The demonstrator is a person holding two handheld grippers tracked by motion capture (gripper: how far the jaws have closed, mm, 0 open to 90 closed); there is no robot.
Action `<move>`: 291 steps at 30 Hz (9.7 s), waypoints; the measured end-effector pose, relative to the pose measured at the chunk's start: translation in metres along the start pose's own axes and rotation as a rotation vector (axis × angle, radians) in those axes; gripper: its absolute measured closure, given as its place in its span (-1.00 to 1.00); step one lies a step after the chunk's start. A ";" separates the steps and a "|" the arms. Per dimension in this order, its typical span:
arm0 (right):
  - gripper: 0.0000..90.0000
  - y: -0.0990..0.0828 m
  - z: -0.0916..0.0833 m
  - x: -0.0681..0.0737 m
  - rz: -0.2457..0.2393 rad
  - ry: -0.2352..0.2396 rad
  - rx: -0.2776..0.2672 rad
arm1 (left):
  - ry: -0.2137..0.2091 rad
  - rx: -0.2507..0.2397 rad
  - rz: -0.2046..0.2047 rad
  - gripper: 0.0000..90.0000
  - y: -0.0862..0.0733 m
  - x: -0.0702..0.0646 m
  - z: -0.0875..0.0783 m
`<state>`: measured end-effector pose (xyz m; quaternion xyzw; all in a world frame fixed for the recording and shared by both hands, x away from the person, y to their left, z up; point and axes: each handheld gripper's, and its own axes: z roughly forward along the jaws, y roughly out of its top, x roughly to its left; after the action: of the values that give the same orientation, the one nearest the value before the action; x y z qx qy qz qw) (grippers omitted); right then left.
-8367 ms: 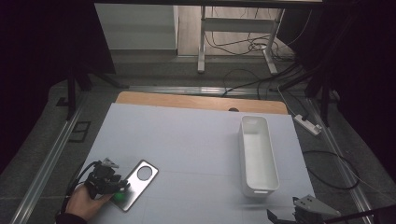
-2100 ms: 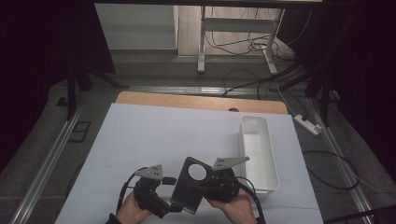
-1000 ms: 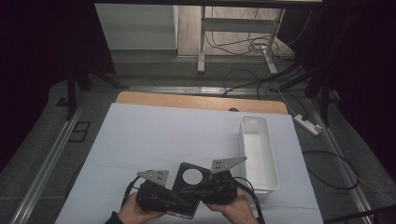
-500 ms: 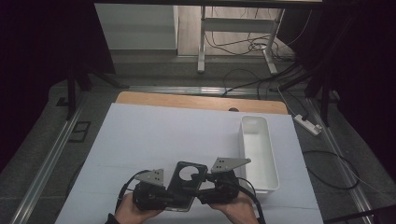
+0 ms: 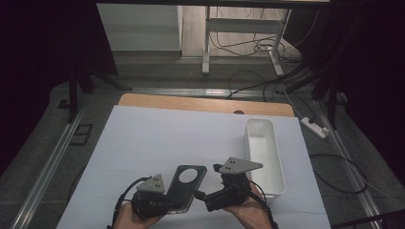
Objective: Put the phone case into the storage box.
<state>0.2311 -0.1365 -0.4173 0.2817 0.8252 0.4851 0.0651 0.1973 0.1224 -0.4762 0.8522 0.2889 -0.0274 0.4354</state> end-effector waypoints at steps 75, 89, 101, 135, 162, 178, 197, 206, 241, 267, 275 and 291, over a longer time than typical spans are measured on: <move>0.76 0.013 -0.019 -0.008 -0.027 -0.165 -0.004 | 0.034 -0.109 0.000 -0.97 -0.008 -0.003 -0.014; 0.76 0.026 -0.030 -0.025 -0.026 -0.219 -0.028 | 0.192 -0.115 -0.005 -1.00 -0.038 0.008 -0.041; 0.76 0.037 -0.042 -0.039 -0.010 -0.246 -0.045 | 0.276 -0.126 -0.015 -1.00 -0.065 0.013 -0.059; 0.77 0.072 -0.078 -0.097 0.001 -0.411 -0.097 | 0.433 -0.142 -0.123 -1.00 -0.110 0.013 -0.098; 0.77 0.086 -0.104 -0.154 -0.007 -0.566 -0.111 | 0.421 -0.121 -0.122 -1.00 -0.109 0.014 -0.096; 0.77 0.082 -0.111 -0.193 -0.011 -0.647 -0.083 | 0.417 -0.115 -0.120 -1.00 -0.109 0.014 -0.096; 0.77 0.073 -0.101 -0.225 -0.108 -0.711 -0.047 | 0.419 -0.113 -0.124 -1.00 -0.109 0.014 -0.096; 0.77 0.064 -0.085 -0.237 -0.153 -0.712 -0.045 | 0.422 -0.116 -0.127 -1.00 -0.110 0.013 -0.096; 0.78 0.019 -0.044 -0.253 -0.266 -0.760 -0.079 | 0.421 -0.115 -0.137 -1.00 -0.110 0.014 -0.097; 0.18 0.018 -0.048 -0.250 -0.185 -0.742 -0.096 | 0.423 -0.114 -0.137 -1.00 -0.110 0.014 -0.097; -0.03 0.019 -0.053 -0.247 -0.149 -0.714 -0.094 | 0.423 -0.115 -0.137 -1.00 -0.110 0.014 -0.097; -0.23 0.023 -0.060 -0.236 -0.055 -0.654 -0.073 | 0.420 -0.117 -0.139 -1.00 -0.110 0.014 -0.097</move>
<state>0.4136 -0.2986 -0.4059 0.3978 0.7501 0.3961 0.3497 0.1321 0.2525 -0.5003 0.7904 0.4325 0.1377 0.4115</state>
